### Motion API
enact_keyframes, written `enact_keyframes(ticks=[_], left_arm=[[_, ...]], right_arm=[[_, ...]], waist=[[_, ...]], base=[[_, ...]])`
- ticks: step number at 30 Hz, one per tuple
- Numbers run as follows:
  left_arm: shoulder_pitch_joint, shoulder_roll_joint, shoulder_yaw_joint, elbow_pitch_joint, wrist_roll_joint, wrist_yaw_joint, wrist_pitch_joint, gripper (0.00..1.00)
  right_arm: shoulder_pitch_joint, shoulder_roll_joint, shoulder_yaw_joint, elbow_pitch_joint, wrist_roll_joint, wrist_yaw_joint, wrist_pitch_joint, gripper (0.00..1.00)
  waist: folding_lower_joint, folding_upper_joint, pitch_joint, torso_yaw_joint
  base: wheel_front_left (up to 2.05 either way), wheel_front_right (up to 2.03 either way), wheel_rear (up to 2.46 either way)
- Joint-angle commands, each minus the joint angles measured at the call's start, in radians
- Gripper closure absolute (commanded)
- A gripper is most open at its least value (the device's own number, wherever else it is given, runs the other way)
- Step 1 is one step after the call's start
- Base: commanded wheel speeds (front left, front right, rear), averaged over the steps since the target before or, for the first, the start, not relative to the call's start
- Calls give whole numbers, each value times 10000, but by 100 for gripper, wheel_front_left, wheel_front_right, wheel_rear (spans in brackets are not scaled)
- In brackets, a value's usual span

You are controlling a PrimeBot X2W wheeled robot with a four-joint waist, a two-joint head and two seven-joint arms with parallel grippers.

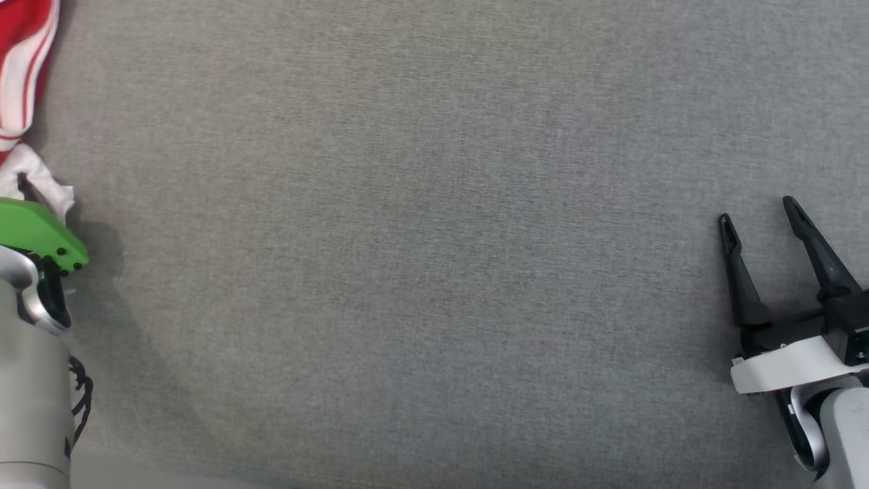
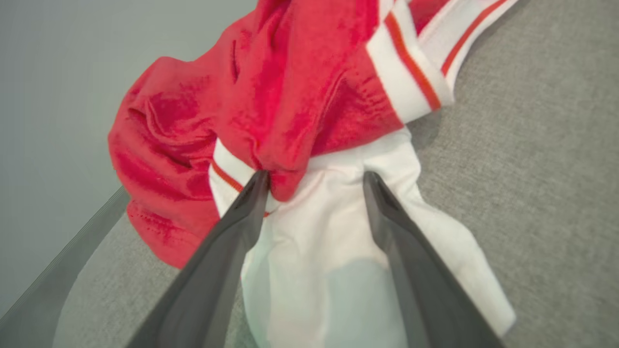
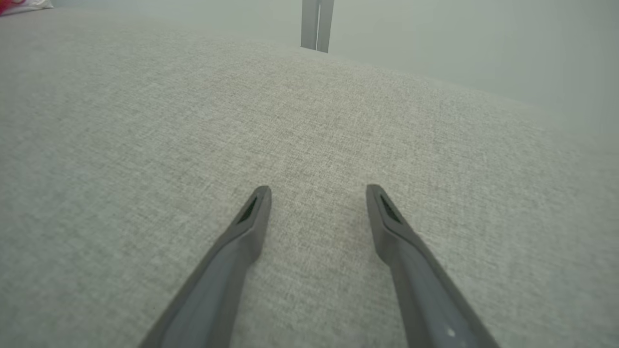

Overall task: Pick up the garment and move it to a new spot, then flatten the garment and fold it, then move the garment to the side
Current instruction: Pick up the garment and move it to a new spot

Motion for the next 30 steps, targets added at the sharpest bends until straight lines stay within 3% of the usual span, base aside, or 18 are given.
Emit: enact_keyframes(ticks=[1,2,3,4,12,17,22,26,30], left_arm=[[-138,105,-21,214,94,-15,-23,0],[-105,150,-32,422,86,-10,27,4],[-58,198,-104,579,146,-78,123,83],[-4,257,-183,741,182,-206,232,100],[-78,481,-704,-106,284,-1432,-489,100],[-79,186,-1350,-1798,255,-2066,37,100],[553,-346,-1878,-5023,-627,-2275,1638,100],[1253,-1006,-2224,-8302,-1964,-2314,3577,100],[2142,-1459,-2666,-11475,-3123,-1917,5709,100]], right_arm=[[64,58,0,130,38,-14,-21,0],[87,113,17,183,54,-14,-19,0],[108,164,50,228,74,-14,-6,0],[125,219,122,283,85,-14,-2,0],[410,765,533,693,171,-14,-12,0],[830,1250,618,974,198,-14,-12,0],[1180,1723,684,1158,240,-14,-12,0],[1425,1963,739,1240,291,-14,-13,0],[1564,2089,741,1251,350,-14,-13,0]], waist=[[-2,0,199,-399],[-2,0,84,-384],[-2,0,-21,-376],[-2,0,-170,-379],[-2,0,-1730,-426],[-2,0,-2896,-558],[-2,0,-3941,-975],[-2,0,-4419,-1396],[-2,0,-4680,-1921]], base=[[0,0,0],[0,0,0],[0,0,0],[0,0,0],[0,0,0],[0,0,0],[0,0,0],[0,0,0],[0,0,0]])
